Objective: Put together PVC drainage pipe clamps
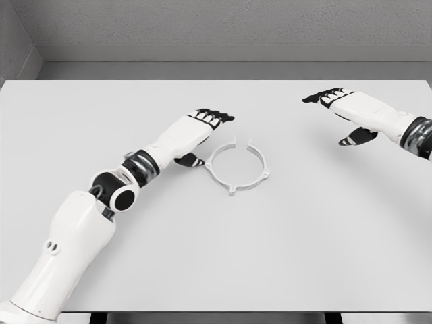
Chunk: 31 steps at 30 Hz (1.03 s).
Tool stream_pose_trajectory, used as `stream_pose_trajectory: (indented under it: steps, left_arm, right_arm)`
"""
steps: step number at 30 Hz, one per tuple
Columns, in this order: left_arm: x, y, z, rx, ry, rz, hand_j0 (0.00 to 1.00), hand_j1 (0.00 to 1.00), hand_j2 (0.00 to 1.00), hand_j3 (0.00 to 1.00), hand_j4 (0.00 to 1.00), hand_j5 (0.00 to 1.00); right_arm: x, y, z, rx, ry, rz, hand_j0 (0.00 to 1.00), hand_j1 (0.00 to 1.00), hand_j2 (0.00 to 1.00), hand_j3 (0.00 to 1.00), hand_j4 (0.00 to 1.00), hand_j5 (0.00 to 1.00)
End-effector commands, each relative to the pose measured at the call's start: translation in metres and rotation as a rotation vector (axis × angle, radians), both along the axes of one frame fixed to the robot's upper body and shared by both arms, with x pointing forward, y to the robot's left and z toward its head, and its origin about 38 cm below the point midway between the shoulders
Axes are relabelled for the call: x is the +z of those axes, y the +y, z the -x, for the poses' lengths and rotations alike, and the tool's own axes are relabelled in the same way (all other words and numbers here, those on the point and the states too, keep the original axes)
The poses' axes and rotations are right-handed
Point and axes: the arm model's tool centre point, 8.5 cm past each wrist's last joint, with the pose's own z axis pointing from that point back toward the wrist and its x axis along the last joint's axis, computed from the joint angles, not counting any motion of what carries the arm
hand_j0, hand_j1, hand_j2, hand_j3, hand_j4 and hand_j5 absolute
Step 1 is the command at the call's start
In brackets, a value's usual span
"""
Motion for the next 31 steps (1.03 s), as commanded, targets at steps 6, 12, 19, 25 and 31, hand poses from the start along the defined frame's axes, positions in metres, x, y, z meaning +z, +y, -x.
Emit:
stream_pose_trajectory:
  steps: [6,12,19,25,31]
  left_arm:
    - [0.004,-0.016,0.0,-0.018,-0.003,0.02,1.0,1.0,1.0,1.0,1.0,1.0]
    - [0.006,-0.017,0.0,-0.016,-0.006,0.029,1.0,1.0,1.0,1.0,1.0,1.0]
    - [0.081,0.089,0.001,0.009,-0.188,0.063,1.0,1.0,1.0,1.0,1.0,1.0]
    - [0.109,0.212,0.031,-0.005,-0.255,-0.079,1.0,1.0,1.0,1.0,1.0,1.0]
    - [0.119,0.264,0.046,0.096,-0.255,-0.157,1.0,1.0,1.0,1.0,1.0,1.0]
  right_arm:
    - [0.001,-0.002,0.0,-0.004,-0.001,0.0,1.0,1.0,1.0,1.0,1.0,1.0]
    - [0.002,-0.002,0.001,0.0,0.0,0.005,1.0,1.0,1.0,1.0,1.0,1.0]
    - [0.003,-0.005,0.003,0.006,-0.001,0.021,1.0,1.0,1.0,1.0,1.0,1.0]
    - [0.004,-0.009,0.003,-0.001,0.0,0.029,1.0,1.0,1.0,1.0,1.0,1.0]
    - [0.004,-0.013,0.003,-0.01,0.001,0.034,1.0,1.0,1.0,1.0,1.0,1.0]
